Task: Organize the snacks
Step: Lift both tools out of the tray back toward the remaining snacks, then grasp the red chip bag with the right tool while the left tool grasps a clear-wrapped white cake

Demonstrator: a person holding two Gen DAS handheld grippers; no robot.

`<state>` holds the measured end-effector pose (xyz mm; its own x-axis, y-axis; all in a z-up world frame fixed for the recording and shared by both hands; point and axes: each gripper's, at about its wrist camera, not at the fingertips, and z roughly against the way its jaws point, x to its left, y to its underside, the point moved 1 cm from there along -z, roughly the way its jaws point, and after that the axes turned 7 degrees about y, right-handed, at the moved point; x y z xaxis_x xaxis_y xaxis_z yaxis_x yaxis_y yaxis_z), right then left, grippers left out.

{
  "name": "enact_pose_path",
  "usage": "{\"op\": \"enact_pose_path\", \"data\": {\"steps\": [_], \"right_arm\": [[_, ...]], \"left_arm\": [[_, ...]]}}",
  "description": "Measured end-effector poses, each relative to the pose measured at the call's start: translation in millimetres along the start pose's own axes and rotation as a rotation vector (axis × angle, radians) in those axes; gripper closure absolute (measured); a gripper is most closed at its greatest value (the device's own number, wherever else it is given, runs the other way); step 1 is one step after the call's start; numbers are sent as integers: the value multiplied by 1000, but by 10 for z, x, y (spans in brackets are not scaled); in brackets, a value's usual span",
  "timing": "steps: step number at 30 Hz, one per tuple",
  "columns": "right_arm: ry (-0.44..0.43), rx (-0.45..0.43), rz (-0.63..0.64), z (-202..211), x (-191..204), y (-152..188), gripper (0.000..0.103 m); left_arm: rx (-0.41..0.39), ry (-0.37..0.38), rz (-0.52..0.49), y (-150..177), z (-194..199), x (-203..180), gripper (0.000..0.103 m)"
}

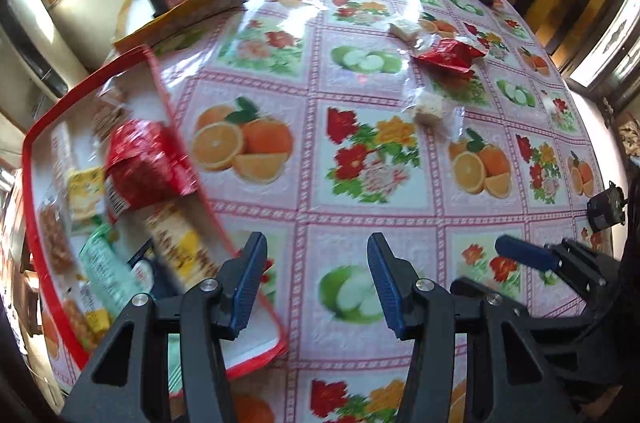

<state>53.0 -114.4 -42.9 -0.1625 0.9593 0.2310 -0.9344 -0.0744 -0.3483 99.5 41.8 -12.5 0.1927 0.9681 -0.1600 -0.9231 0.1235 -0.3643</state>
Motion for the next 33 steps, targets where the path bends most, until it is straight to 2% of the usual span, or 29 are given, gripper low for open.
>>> {"op": "enact_pose_path", "data": {"steps": [3, 5, 9, 13, 17, 20, 22, 27, 29, 33], "right_arm": [[8, 11, -58, 9, -326, 43, 36], [13, 15, -81, 27, -497, 67, 36], [27, 10, -104, 56, -793, 29, 36], [33, -28, -149, 110, -1119, -164, 36], [19, -132, -207, 218, -1367, -672, 36], [-1, -245, -169, 263, -1348, -1211, 36], [-18, -279, -133, 174, -1259, -1559, 35], [38, -189, -108, -436, -1131, -2156, 35], [77, -141, -81, -648, -1085, -2204, 35], [157, -81, -10, -790, -1098, -2024, 35]], "left_arm": [[39, 62, -13, -357, -284, -245, 51], [69, 84, 15, -562, -480, -359, 52], [117, 126, 135, -816, -798, -459, 53], [133, 152, 270, -951, -970, -431, 53], [160, 165, 345, -1020, -1045, -370, 53], [150, 143, 358, -1075, -1033, -350, 53], [149, 142, 381, -1093, -1015, -293, 53], [124, 138, 423, -1115, -911, -113, 53], [113, 138, 425, -1138, -881, -78, 53], [107, 136, 428, -1190, -903, -87, 53]]}}
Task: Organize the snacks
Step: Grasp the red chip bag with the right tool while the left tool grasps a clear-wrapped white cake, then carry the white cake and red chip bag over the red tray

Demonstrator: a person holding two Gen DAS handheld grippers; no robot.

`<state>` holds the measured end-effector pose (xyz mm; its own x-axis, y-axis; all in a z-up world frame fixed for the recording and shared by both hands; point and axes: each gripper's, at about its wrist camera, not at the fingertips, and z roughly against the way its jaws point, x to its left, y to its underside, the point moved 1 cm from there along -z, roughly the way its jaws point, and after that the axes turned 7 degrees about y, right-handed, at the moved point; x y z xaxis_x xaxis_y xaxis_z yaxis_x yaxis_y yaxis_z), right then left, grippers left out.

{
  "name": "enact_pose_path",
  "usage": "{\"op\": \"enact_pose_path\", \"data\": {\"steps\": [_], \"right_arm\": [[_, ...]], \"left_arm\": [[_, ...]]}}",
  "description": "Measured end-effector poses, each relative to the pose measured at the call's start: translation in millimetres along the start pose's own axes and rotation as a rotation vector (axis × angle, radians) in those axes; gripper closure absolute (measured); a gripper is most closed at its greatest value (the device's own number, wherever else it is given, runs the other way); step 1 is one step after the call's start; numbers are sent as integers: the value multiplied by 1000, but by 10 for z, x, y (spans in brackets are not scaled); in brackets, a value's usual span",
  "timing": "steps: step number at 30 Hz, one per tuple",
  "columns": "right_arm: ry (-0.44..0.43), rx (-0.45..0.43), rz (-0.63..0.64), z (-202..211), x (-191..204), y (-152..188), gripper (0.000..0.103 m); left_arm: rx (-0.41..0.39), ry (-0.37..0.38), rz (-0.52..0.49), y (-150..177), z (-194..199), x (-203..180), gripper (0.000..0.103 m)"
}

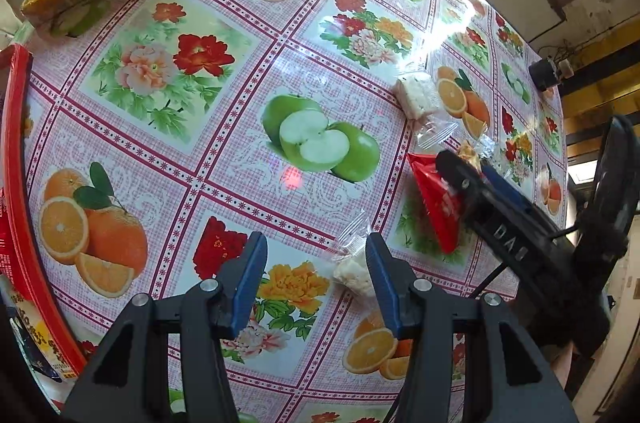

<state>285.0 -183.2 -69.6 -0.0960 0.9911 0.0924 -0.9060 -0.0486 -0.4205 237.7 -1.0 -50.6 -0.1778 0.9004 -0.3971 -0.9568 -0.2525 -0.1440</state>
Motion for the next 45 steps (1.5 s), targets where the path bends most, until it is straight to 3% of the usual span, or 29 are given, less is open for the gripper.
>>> {"op": "enact_pose_path", "data": {"steps": [4, 11, 19, 23, 29, 34, 36, 38, 40, 45], "right_arm": [[31, 22, 24, 49, -123, 214, 35], [-5, 66, 6, 259, -411, 584, 34], [-32, 110, 19, 416, -573, 856, 32], [-39, 116, 11, 495, -639, 940, 32], [-41, 140, 19, 562, -703, 1065, 29], [-45, 138, -15, 582, -741, 1114, 29], [-51, 135, -25, 609, -757, 1123, 29], [-48, 128, -23, 630, -749, 1121, 29], [-46, 118, -20, 650, -744, 1113, 29], [-74, 125, -77, 590, -699, 1044, 24]], "left_arm": [[39, 15, 3, 39, -149, -117, 53], [68, 29, -15, 140, -323, -314, 52], [93, 34, -141, 269, -374, -568, 51], [65, -13, -88, 423, -292, -556, 51], [7, -24, -29, 546, -249, -634, 51], [73, -33, 42, 500, -542, -660, 52], [37, -48, 11, 501, -521, -720, 52], [36, -62, -3, 511, -536, -731, 54], [37, -95, -16, 526, -533, -729, 67], [81, -48, 2, 506, -506, -612, 70]]}}
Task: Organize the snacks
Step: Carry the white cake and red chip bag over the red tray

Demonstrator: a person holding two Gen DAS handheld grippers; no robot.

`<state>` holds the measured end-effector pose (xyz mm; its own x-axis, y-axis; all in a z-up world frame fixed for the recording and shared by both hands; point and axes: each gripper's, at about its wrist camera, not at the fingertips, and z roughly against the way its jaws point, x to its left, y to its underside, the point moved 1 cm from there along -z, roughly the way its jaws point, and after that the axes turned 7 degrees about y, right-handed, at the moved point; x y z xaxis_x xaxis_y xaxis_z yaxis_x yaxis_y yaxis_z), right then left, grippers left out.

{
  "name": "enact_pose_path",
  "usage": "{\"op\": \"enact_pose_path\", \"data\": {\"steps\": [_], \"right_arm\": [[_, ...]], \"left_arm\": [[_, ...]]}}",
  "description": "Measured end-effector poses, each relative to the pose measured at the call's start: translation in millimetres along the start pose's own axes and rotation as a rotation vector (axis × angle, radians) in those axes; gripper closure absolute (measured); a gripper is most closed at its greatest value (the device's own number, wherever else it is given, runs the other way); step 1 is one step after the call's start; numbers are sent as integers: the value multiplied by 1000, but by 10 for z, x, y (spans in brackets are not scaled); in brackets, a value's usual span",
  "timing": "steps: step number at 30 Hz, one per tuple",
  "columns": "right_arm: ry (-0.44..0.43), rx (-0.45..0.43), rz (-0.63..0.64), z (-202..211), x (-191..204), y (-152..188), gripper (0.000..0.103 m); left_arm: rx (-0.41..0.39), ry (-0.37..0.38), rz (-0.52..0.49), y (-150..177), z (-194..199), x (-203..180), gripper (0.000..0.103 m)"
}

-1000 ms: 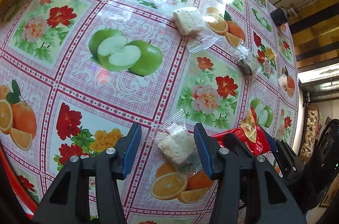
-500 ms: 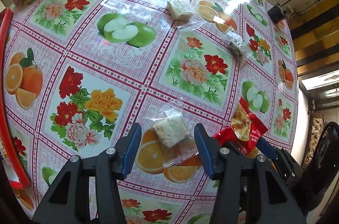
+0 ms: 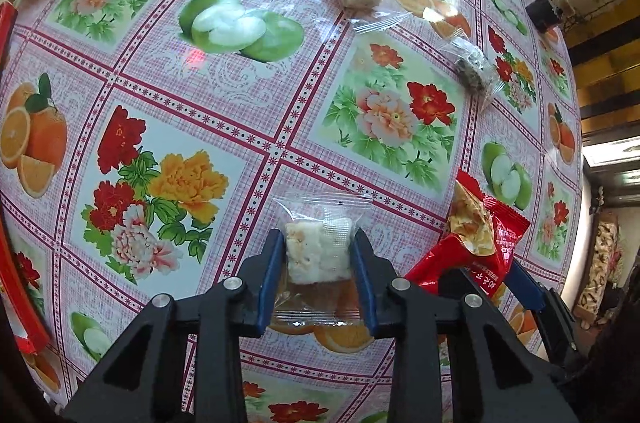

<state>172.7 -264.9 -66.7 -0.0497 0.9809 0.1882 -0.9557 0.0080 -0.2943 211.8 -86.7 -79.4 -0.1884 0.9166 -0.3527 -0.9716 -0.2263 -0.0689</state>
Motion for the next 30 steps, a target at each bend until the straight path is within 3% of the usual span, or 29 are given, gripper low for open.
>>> {"op": "enact_pose_path", "data": {"steps": [4, 7, 8, 17, 30], "right_arm": [[87, -5, 58, -122, 204, -2, 24], [161, -55, 125, -126, 327, 47, 51], [159, -62, 128, -122, 338, 55, 53], [169, -147, 81, 91, 347, 228, 56], [87, -158, 27, 400, 602, 1027, 56]], "left_arm": [[30, 2, -23, 38, 44, 130, 71], [42, 6, -52, 101, 97, 226, 71], [43, 4, -63, 131, 113, 248, 71], [23, 40, -202, 465, 331, 551, 72], [-6, 6, -337, 996, 681, 944, 72]]}}
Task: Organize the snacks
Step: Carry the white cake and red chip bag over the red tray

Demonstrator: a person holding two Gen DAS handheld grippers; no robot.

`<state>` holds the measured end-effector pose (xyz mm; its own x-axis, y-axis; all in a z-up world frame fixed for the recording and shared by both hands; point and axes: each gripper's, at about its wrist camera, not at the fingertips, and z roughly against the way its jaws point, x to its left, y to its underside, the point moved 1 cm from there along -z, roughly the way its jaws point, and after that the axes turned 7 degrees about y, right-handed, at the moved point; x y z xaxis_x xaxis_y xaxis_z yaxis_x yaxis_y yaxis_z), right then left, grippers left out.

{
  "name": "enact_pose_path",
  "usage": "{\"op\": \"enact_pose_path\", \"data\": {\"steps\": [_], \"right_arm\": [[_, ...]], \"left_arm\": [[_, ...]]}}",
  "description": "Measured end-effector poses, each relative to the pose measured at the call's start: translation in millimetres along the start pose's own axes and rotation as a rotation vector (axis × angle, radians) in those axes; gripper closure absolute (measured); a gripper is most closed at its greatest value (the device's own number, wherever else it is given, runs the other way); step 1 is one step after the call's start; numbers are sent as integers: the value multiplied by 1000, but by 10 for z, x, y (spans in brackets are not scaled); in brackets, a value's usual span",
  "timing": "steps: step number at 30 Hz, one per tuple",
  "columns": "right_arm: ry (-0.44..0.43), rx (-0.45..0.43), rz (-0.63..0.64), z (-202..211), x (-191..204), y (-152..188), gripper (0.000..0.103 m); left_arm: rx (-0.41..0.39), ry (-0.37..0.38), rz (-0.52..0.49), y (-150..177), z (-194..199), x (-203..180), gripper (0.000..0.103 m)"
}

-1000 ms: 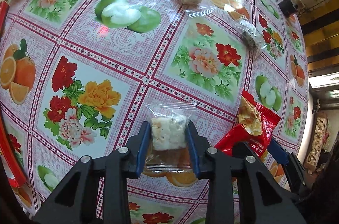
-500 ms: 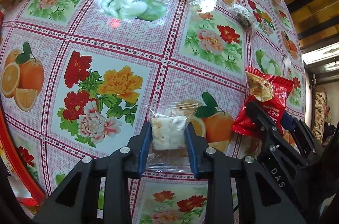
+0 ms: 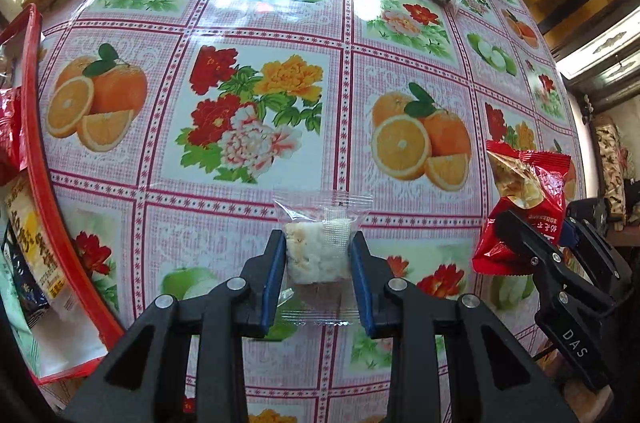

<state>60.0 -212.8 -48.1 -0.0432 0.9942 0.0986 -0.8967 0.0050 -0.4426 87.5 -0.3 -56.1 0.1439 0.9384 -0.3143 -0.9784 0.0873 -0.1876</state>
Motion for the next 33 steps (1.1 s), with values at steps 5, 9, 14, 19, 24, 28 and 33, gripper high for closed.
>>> {"op": "enact_pose_path", "data": {"steps": [5, 9, 14, 19, 24, 28, 33], "right_arm": [[-26, 3, -27, 88, 161, 282, 56], [-57, 3, -45, 145, 292, 404, 56], [-94, 3, -35, 197, 535, 447, 56], [-142, -14, 19, 269, 881, 354, 55], [-214, -38, 92, 347, 1321, 189, 55], [-281, -58, 167, 383, 1755, 25, 55], [-329, -72, 271, 332, 2300, -113, 55]], "left_arm": [[-24, -9, -42, 288, 242, 97, 72], [-30, -9, -64, 487, 405, 193, 72], [-40, -16, -68, 621, 505, 272, 72], [-73, -24, -51, 705, 655, 405, 72], [-130, -38, 2, 682, 865, 622, 72], [-174, -62, 63, 684, 1063, 919, 72], [-229, -117, 141, 681, 1287, 1346, 72]]}}
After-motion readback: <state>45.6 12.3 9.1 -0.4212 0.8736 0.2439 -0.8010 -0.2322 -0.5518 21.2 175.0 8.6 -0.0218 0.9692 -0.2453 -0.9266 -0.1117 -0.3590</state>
